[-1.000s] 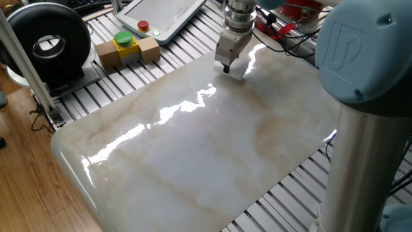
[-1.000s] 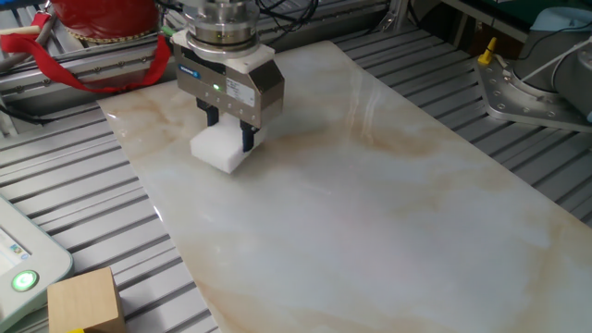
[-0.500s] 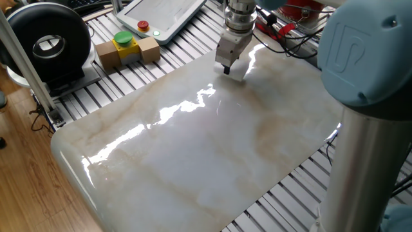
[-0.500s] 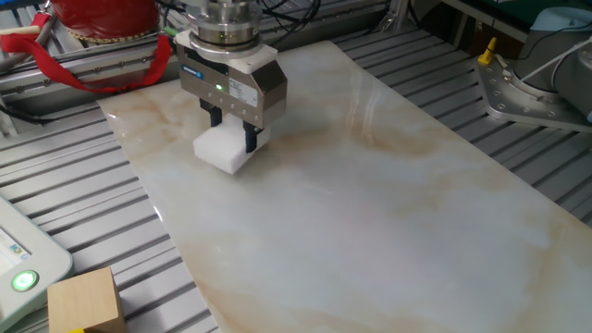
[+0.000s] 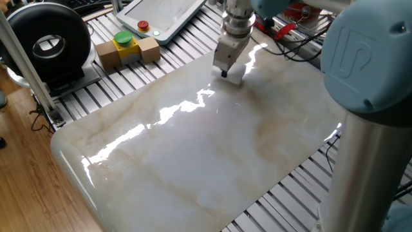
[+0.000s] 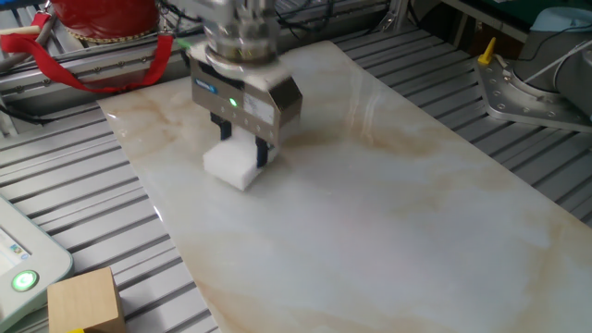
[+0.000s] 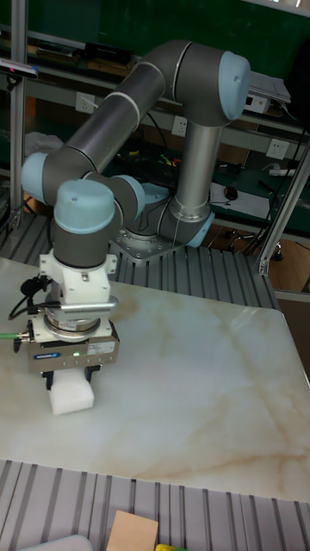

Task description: Clean the tabletop with a sponge

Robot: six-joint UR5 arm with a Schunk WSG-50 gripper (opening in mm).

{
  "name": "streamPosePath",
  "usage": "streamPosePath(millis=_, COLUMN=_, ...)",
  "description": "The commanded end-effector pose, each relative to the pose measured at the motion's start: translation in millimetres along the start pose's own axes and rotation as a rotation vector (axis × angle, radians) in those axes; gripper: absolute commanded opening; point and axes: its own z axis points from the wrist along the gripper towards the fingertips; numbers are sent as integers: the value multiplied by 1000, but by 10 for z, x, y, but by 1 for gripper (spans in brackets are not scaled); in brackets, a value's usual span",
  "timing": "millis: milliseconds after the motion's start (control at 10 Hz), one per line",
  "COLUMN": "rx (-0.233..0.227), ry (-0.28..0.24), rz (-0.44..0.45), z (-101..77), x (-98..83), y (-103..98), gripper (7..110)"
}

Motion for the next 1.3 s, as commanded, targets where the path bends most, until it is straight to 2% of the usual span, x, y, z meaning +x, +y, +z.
streamPosePath(millis=0, rx=0, ry=-6, rz=19, z=71, x=-64, y=201, gripper=7)
streamPosePath(millis=600, rx=5, ry=-14, rz=51, z=39, x=-76, y=171, gripper=7)
streamPosePath(millis=800, rx=28, ry=-15, rz=51, z=38, x=-77, y=115, gripper=7)
streamPosePath(millis=1000, rx=23, ry=10, rz=14, z=39, x=-16, y=127, gripper=7)
streamPosePath(millis=1100, rx=43, ry=20, rz=6, z=37, x=9, y=79, gripper=7)
streamPosePath(millis=1200, rx=43, ry=-6, rz=24, z=37, x=-55, y=77, gripper=7)
